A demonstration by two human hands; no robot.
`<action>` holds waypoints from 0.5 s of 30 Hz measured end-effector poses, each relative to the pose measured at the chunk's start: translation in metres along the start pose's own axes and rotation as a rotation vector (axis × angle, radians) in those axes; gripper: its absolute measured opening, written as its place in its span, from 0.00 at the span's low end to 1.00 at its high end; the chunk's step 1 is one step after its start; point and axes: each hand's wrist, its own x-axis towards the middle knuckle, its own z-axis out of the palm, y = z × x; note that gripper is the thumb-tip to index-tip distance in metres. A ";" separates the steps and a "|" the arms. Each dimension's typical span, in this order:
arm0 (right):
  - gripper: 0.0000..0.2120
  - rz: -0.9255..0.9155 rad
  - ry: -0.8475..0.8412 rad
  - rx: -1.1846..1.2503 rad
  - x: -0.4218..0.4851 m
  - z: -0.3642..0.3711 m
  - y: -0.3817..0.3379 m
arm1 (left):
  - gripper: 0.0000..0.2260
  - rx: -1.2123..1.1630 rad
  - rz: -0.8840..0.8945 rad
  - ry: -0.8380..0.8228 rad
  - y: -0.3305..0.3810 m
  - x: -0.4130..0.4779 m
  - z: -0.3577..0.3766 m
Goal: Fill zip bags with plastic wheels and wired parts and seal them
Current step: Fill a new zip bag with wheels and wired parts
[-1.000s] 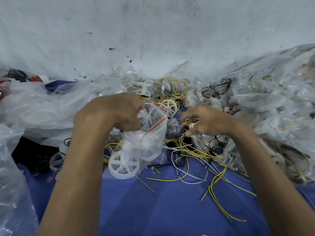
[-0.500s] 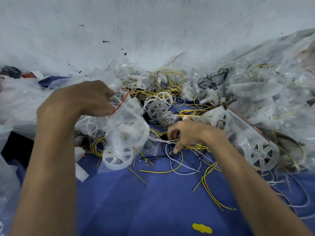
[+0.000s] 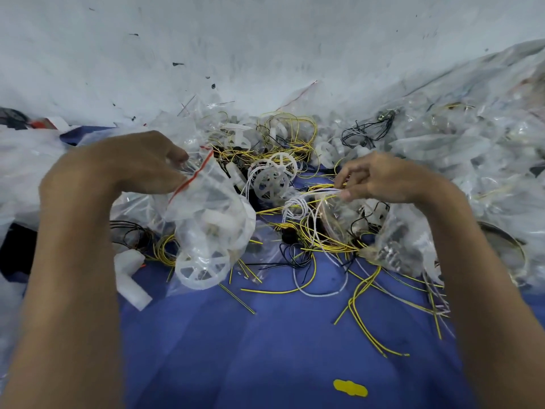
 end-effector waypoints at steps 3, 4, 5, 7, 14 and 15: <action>0.04 -0.005 0.037 0.050 -0.004 -0.004 -0.001 | 0.17 -0.021 -0.008 0.008 0.004 -0.003 0.000; 0.02 -0.009 0.061 0.077 -0.005 -0.005 -0.001 | 0.17 -0.029 -0.011 0.008 0.005 -0.005 0.000; 0.01 -0.006 0.094 0.110 -0.006 -0.006 0.000 | 0.17 -0.036 -0.013 0.008 0.007 -0.006 -0.001; 0.02 0.009 0.171 0.186 -0.010 -0.009 0.005 | 0.17 -0.053 -0.021 0.009 0.010 -0.010 -0.003; 0.09 0.379 0.393 -0.322 -0.013 -0.013 0.030 | 0.15 -0.094 -0.058 0.018 0.025 -0.026 -0.010; 0.10 0.401 0.408 -0.359 -0.012 -0.012 0.027 | 0.15 -0.097 -0.064 0.021 0.026 -0.027 -0.011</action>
